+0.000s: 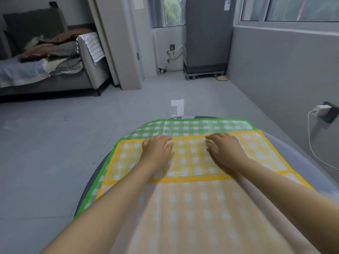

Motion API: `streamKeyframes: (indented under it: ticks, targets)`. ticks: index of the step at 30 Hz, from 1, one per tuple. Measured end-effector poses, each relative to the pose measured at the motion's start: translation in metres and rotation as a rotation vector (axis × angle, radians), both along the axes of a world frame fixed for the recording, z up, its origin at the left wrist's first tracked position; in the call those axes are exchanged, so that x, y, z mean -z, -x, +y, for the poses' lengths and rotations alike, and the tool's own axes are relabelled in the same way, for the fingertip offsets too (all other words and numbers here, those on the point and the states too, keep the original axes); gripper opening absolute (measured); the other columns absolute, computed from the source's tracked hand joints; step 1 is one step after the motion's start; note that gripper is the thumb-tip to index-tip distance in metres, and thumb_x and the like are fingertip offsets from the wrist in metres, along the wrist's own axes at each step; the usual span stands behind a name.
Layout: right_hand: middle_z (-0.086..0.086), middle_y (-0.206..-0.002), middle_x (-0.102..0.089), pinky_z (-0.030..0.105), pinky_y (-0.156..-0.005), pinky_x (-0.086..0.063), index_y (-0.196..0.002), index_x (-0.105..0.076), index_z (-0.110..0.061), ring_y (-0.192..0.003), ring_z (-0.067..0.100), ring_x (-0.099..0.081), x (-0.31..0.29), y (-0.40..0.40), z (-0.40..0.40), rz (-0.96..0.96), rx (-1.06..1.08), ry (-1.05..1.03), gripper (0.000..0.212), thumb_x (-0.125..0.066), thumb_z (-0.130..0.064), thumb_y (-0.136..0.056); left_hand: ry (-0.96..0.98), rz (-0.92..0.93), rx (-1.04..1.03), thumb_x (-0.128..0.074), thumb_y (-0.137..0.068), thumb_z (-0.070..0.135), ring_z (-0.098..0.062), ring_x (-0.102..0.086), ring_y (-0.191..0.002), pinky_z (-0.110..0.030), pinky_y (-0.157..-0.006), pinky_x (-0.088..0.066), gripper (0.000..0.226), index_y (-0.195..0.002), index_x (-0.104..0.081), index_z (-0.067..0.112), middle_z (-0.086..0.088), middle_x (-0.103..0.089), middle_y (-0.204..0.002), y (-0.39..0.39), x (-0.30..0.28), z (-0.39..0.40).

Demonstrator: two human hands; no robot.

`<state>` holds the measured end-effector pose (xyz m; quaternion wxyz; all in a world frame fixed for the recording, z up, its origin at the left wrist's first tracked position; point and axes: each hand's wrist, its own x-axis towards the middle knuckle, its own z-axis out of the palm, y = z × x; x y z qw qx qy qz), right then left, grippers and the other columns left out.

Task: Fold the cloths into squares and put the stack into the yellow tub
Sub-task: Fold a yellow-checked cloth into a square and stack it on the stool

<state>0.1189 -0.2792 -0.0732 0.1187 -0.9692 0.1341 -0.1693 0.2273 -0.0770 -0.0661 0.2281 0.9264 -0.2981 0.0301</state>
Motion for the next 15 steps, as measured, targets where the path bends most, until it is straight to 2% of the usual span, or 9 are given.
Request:
streamKeyframes:
  ticks: [5, 10, 13, 15]
  targets:
    - [0.004, -0.122, -0.057, 0.035, -0.096, -0.028, -0.118, -0.059, -0.021, -0.12, 0.027, -0.044, 0.004, -0.039, -0.025, 0.032, 0.118, -0.052, 0.031, -0.049, -0.036, -0.093, 0.043, 0.033, -0.076, -0.058, -0.09, 0.038, -0.02, -0.042, -0.122, -0.032, -0.099, -0.026, 0.03, -0.117, -0.063, 0.025, 0.001, -0.056, -0.121, -0.034, 0.011, -0.025]
    - [0.004, -0.109, -0.059, 0.036, -0.093, -0.028, -0.097, -0.061, -0.023, -0.117, 0.027, -0.041, -0.001, -0.049, -0.033, 0.093, 0.171, -0.129, 0.019, -0.057, -0.039, -0.088, 0.117, 0.093, -0.09, -0.069, -0.081, 0.037, -0.02, -0.045, -0.11, -0.029, -0.087, -0.023, 0.013, -0.088, -0.064, 0.028, 0.007, -0.05, -0.093, -0.041, 0.009, -0.034]
    - [0.003, -0.104, -0.06, 0.035, -0.088, -0.026, -0.084, -0.055, -0.025, -0.113, 0.027, -0.041, -0.004, -0.043, -0.033, 0.107, 0.164, -0.125, 0.011, -0.058, -0.035, -0.088, 0.143, 0.115, -0.064, -0.072, -0.079, 0.033, -0.02, -0.046, -0.108, -0.03, -0.085, -0.022, 0.013, -0.076, -0.061, 0.027, 0.006, -0.05, -0.09, -0.038, 0.008, -0.036]
    - [0.004, -0.105, -0.057, 0.034, -0.089, -0.025, -0.084, -0.056, -0.024, -0.112, 0.026, -0.041, -0.004, -0.034, -0.032, 0.071, 0.161, -0.103, 0.009, -0.059, -0.032, -0.088, 0.182, 0.112, -0.05, -0.074, -0.077, 0.032, -0.019, -0.047, -0.107, -0.029, -0.085, -0.021, 0.014, -0.074, -0.061, 0.027, 0.005, -0.052, -0.093, -0.033, 0.005, -0.035]
